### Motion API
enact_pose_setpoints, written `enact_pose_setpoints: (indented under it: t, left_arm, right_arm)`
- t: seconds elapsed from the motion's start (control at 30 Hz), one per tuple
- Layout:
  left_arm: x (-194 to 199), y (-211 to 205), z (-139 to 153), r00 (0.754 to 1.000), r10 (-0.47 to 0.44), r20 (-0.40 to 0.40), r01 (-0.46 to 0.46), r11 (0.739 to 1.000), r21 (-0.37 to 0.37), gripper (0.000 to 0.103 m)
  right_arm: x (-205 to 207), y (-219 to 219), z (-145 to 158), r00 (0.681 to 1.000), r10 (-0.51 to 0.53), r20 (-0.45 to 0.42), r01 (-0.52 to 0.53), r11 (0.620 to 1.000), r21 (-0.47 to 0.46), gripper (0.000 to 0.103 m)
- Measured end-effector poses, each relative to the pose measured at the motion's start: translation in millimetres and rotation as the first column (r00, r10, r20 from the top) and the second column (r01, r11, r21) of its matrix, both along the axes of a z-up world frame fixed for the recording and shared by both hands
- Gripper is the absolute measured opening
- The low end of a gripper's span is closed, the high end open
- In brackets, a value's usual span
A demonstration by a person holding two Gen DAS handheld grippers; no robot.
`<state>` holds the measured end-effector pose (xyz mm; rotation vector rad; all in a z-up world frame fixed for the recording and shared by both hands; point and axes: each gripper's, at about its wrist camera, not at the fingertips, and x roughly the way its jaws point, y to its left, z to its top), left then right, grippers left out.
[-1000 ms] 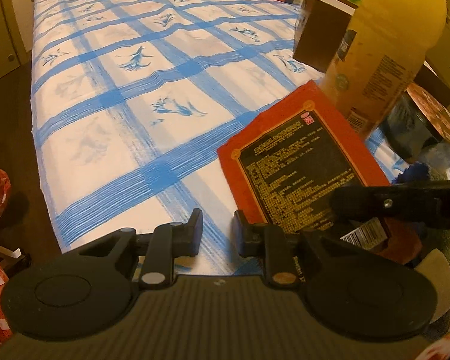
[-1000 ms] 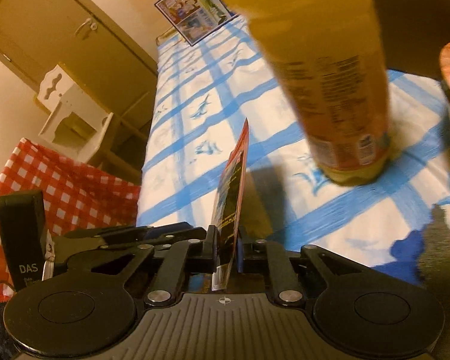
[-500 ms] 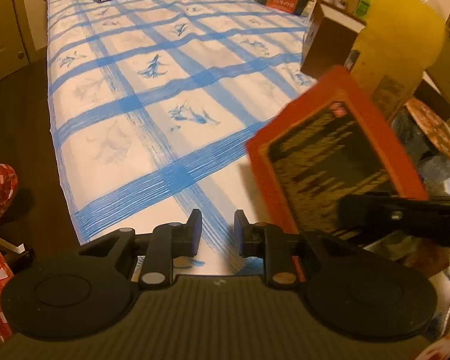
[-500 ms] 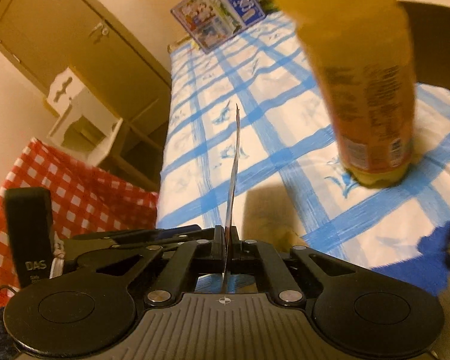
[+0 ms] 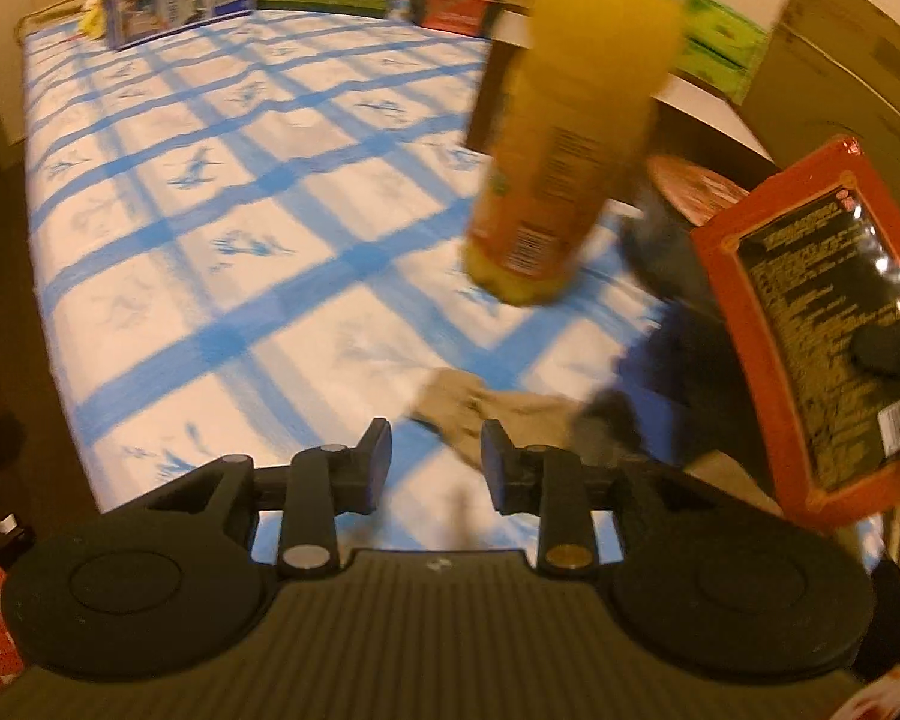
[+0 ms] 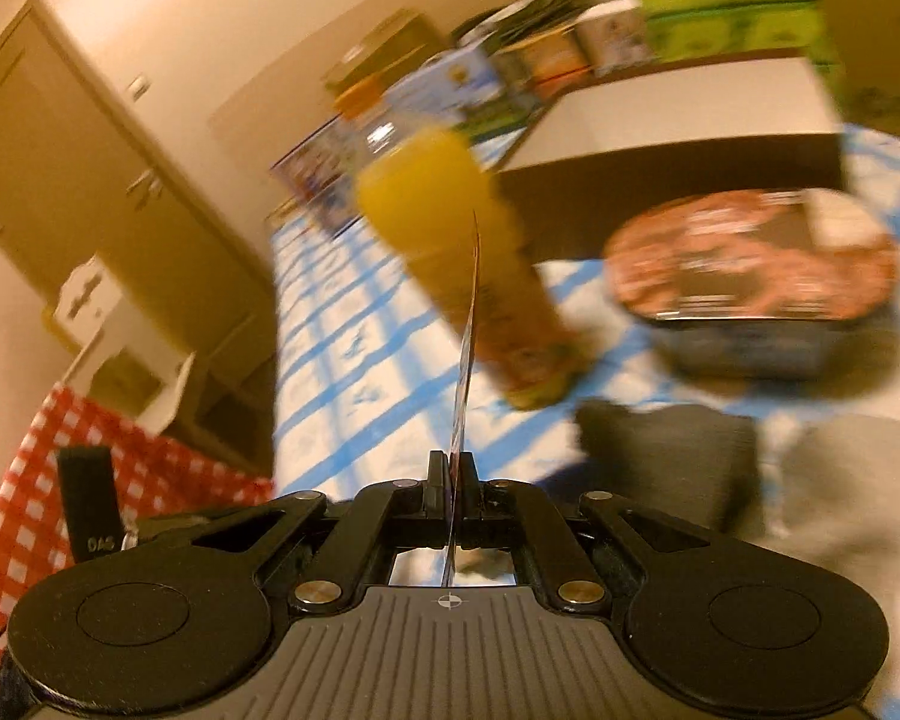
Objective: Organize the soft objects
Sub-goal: 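Grasp the white cloth with the left tool while the right tool holds the red packet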
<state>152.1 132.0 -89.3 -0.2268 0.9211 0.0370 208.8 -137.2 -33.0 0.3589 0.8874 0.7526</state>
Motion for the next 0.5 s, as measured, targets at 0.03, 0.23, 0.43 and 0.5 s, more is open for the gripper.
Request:
enact_pose_setpoints:
  t: [0.03, 0.23, 0.43, 0.5]
  left_arm:
    - [-1.3, -9.0, 0.4, 1.000, -0.021, 0.003, 0.021, 1.000, -0.003, 0.033]
    - [-6.1, -62.3, -2.3, 0.988, -0.157, 0.001, 0.157, 0.987, -0.034, 0.044]
    - [-9.0, -117.6, -3.5, 0.954, -0.298, 0.024, 0.299, 0.953, -0.054, 0.062]
    - [-9.2, -131.3, -4.2, 0.944, -0.329, 0.021, 0.330, 0.943, -0.045, 0.064]
  right_arm:
    - [-3.1, -10.1, 1.8, 1.000, -0.025, 0.001, 0.025, 1.000, -0.002, 0.001]
    - [-16.4, -60.9, 4.3, 0.990, -0.138, -0.011, 0.137, 0.990, -0.020, 0.001]
    - [-26.1, -93.5, -1.6, 0.978, -0.206, -0.037, 0.205, 0.978, -0.027, 0.001]
    - [-29.1, -101.0, -4.7, 0.974, -0.221, -0.046, 0.220, 0.975, -0.028, 0.001]
